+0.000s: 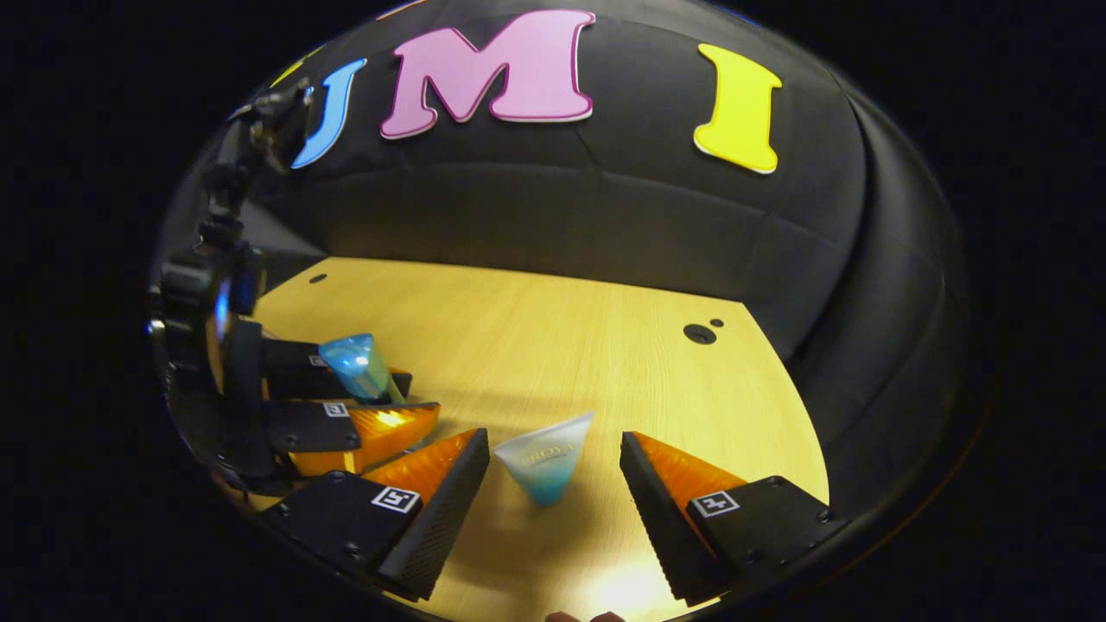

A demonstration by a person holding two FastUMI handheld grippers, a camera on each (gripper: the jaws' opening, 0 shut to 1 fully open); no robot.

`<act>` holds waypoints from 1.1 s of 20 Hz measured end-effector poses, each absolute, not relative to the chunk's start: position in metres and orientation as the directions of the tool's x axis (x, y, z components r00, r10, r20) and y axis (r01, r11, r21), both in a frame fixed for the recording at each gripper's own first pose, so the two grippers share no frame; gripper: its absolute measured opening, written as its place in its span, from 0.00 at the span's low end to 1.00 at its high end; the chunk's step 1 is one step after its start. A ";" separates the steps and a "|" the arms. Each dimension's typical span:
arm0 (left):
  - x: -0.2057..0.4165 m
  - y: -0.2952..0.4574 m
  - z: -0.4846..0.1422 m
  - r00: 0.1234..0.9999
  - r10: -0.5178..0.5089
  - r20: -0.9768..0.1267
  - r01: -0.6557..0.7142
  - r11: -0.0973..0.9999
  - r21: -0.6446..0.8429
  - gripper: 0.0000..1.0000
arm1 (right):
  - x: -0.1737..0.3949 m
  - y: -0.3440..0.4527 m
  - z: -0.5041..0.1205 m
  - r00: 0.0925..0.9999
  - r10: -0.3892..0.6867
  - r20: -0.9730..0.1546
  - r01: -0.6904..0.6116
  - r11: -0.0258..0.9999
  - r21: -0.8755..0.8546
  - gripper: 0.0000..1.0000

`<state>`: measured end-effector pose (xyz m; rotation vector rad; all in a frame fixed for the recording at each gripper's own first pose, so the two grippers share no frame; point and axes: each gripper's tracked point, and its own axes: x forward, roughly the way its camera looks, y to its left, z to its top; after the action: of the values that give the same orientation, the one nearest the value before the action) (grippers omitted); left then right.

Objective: First open the suitcase, pack the skin care products into it, and then close the suitcase.

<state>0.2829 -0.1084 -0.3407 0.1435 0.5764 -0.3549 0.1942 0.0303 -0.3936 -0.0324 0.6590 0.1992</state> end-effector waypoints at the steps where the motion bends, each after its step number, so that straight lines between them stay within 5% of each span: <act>1: 0.283 -0.109 -0.340 0.779 -0.287 -0.558 0.366 0.930 0.031 0.52 | 0.196 0.029 -0.405 0.761 0.168 -0.626 -0.191 0.981 0.031 0.95; 4: 0.280 -0.107 -0.343 0.771 -0.270 -0.577 0.353 0.935 0.034 0.55 | 0.197 0.031 -0.439 0.703 0.164 -0.692 -0.187 0.982 0.043 0.98; 7: 0.281 -0.108 -0.343 0.758 -0.265 -0.596 0.364 0.930 0.049 0.52 | 0.205 0.033 -0.451 0.679 0.154 -0.718 -0.125 0.988 0.093 0.42; 11: 0.267 -0.105 -0.329 0.703 -0.299 -0.646 0.378 0.926 -0.017 0.48 | 0.197 0.032 -0.443 0.663 0.174 -0.728 -0.116 0.985 0.129 0.36; 17: 0.218 -0.054 -0.223 0.722 -0.354 -0.595 0.395 0.916 -0.066 0.48 | 0.164 0.060 -0.356 0.734 0.239 -0.636 -0.149 0.970 0.192 0.40; 22: 0.136 0.062 -0.196 0.640 -0.248 -0.727 0.350 0.937 -0.011 0.48 | 0.134 0.101 -0.299 0.774 0.284 -0.565 -0.191 0.957 0.219 0.40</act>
<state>0.1363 0.0623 -0.1959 0.1350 0.8071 -0.3424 0.1336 0.1011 -0.2991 0.1521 0.6352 0.2584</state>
